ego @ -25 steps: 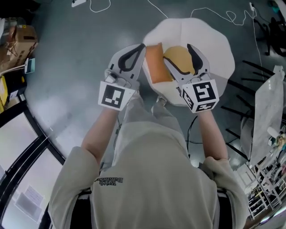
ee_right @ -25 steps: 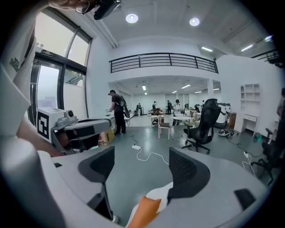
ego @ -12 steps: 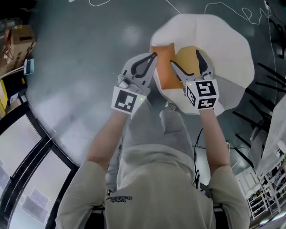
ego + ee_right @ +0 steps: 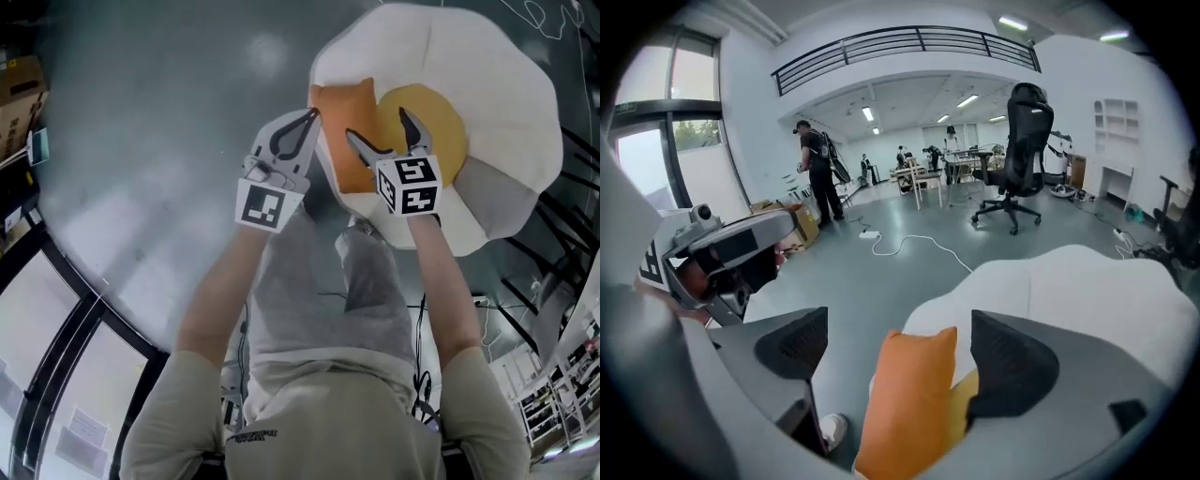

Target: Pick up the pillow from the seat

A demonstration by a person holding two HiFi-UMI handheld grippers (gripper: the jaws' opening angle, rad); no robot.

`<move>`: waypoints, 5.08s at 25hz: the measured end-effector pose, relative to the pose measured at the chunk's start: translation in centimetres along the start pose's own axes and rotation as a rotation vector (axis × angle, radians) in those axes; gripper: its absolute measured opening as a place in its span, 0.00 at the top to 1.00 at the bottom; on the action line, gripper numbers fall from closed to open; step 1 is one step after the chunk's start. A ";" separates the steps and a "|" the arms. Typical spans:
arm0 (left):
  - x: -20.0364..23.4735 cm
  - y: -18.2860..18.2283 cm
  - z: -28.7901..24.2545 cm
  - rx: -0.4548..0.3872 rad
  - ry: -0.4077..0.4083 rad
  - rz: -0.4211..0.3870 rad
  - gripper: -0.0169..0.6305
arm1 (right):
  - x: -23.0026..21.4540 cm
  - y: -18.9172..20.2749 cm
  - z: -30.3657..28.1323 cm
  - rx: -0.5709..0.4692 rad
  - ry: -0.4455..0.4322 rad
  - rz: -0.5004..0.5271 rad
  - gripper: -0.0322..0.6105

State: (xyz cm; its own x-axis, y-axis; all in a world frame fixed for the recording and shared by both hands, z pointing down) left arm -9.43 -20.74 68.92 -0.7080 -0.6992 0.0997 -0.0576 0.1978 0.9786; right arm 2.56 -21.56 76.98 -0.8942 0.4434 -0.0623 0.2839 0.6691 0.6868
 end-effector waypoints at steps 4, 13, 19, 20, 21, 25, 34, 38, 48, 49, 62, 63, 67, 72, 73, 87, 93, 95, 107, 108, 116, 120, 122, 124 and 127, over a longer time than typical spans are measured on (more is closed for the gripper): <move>0.5 4.7 -1.1 0.033 0.022 -0.009 0.96 | -1.0 4.4 -4.8 0.058 0.005 -0.032 0.21; 1.3 17.5 -3.5 0.122 0.099 0.044 0.96 | -2.6 14.8 -14.0 0.209 0.013 -0.070 0.18; 1.8 21.7 -3.8 0.160 0.103 0.067 0.96 | -1.5 17.4 -16.9 0.230 -0.066 -0.260 0.15; 1.7 21.9 -3.8 0.162 0.100 0.071 0.96 | -1.3 17.7 -17.3 0.235 -0.073 -0.268 0.15; 1.6 22.1 -3.8 0.165 0.097 0.077 0.96 | -1.2 17.9 -17.6 0.241 -0.077 -0.270 0.15; 1.4 22.3 -3.3 0.186 0.103 0.060 0.96 | -1.3 17.9 -18.0 0.279 -0.083 -0.263 0.19; 0.4 17.0 -1.6 0.185 0.116 0.016 0.96 | -0.7 16.3 -12.5 0.233 -0.053 -0.217 0.51; -0.8 11.8 -1.0 0.160 0.096 0.016 0.96 | -1.5 12.6 -6.9 0.155 0.008 -0.187 0.50; -4.5 -7.1 0.7 0.050 0.135 -0.051 0.96 | -3.9 -2.8 10.0 -0.048 0.081 -0.188 0.49; -4.8 -9.3 1.1 0.041 0.126 -0.077 0.96 | -4.1 -4.4 11.9 -0.072 0.085 -0.201 0.49; -12.0 -35.9 5.8 -0.160 0.170 -0.167 0.96 | -3.1 -23.0 36.3 -0.375 0.119 -0.149 0.45; -12.5 -37.4 6.2 -0.174 0.183 -0.153 0.96 | -3.0 -24.0 38.1 -0.395 0.116 -0.152 0.45; -15.1 -43.0 7.4 -0.220 0.259 -0.138 0.96 | -2.9 -27.6 44.8 -0.493 0.119 -0.143 0.44; -16.4 -48.2 9.2 -0.259 0.259 -0.203 0.96 | -2.6 -30.9 51.8 -0.607 0.140 -0.109 0.44; -16.5 -49.1 9.7 -0.270 0.252 -0.199 0.96 | -2.6 -31.5 53.0 -0.632 0.143 -0.102 0.44; -18.5 -56.0 17.5 -0.332 0.164 -0.315 0.96 | -0.6 -34.9 67.0 -0.975 0.190 -0.076 0.42; -19.8 -55.1 18.9 -0.304 0.195 -0.256 0.96 | 0.4 -33.3 68.1 -1.021 0.194 -0.119 0.42; -20.1 -54.9 18.9 -0.311 0.207 -0.248 0.96 | 0.5 -32.7 67.9 -1.022 0.196 -0.128 0.42; -20.4 -54.5 18.4 -0.330 0.208 -0.267 0.96 | 0.7 -31.0 66.9 -0.977 0.182 -0.147 0.41; -20.5 -54.5 18.4 -0.327 0.209 -0.265 0.96 | 0.7 -30.9 66.9 -0.978 0.184 -0.145 0.41; -20.9 -53.6 18.3 -0.287 0.206 -0.247 0.96 | 0.3 -30.6 66.9 -0.979 0.191 -0.159 0.41; -20.8 -53.5 18.3 -0.286 0.207 -0.249 0.96 | 0.6 -30.9 66.8 -0.977 0.188 -0.154 0.41; -20.8 -53.4 18.3 -0.285 0.207 -0.246 0.96 | 0.7 -31.1 66.7 -0.976 0.182 -0.155 0.41; -20.7 -53.2 18.3 -0.283 0.206 -0.237 0.96 | 0.8 -31.0 66.6 -0.971 0.179 -0.156 0.41; -20.6 -53.2 18.4 -0.285 0.203 -0.226 0.96 | 0.8 -31.0 66.4 -0.964 0.180 -0.160 0.41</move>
State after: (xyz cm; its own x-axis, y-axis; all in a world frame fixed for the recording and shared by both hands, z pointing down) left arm -4.77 -4.23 11.53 -0.5450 -0.8302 -0.1174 0.0217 -0.1540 0.9878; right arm 16.02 -2.35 7.49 -0.9591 0.2400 -0.1498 -0.1765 -0.0935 0.9799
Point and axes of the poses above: the fingertips, and each gripper's own axes: z backward along the fingers, x to its left, y out of its underside, the point moved 2 cm from there along z, backward along the fingers, and after that the axes turned 10 degrees about y, right-handed, at the moved point
